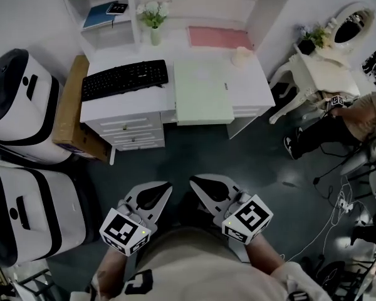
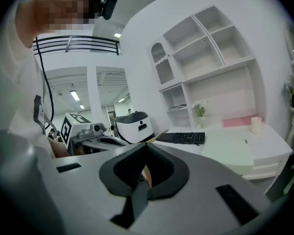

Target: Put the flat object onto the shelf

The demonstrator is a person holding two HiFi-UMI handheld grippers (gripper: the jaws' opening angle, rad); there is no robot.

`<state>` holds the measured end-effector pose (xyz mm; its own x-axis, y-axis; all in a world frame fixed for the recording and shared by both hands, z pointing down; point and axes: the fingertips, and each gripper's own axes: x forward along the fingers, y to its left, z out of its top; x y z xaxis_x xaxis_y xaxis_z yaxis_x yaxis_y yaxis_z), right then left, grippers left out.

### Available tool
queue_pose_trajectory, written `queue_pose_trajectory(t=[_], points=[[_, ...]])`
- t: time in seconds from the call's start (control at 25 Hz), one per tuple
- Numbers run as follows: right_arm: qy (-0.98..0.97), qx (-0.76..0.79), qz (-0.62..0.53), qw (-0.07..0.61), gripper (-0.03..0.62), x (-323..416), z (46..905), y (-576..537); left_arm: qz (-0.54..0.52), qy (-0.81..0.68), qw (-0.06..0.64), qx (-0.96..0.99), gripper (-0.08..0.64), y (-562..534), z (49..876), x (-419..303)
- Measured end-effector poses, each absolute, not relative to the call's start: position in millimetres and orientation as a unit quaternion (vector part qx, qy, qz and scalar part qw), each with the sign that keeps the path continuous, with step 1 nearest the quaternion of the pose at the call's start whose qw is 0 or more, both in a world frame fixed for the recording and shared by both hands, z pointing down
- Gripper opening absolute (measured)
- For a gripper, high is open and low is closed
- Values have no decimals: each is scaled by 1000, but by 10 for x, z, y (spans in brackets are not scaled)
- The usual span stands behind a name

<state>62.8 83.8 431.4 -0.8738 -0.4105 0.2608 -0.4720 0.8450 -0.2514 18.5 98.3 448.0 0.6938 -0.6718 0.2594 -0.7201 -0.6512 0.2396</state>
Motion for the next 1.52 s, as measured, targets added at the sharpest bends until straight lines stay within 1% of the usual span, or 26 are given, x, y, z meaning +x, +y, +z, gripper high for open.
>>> queue_pose_trajectory(t=[0.48, 0.88, 1.16, 1.52], points=[[-940, 235, 234, 84, 25, 1203, 4451, 302, 88, -378, 150, 909, 14, 372, 4377, 795], [-941, 210, 258, 70, 25, 1559, 4432, 8, 97, -398, 139, 902, 14, 116, 4308, 1190], [-931, 211, 292, 54, 25, 1622, 4534, -80, 119, -398, 150, 897, 12, 108, 4408, 1220], [-899, 236, 369, 25, 25, 1647, 4700, -236, 120, -373, 142, 909, 14, -40, 4415, 1187]])
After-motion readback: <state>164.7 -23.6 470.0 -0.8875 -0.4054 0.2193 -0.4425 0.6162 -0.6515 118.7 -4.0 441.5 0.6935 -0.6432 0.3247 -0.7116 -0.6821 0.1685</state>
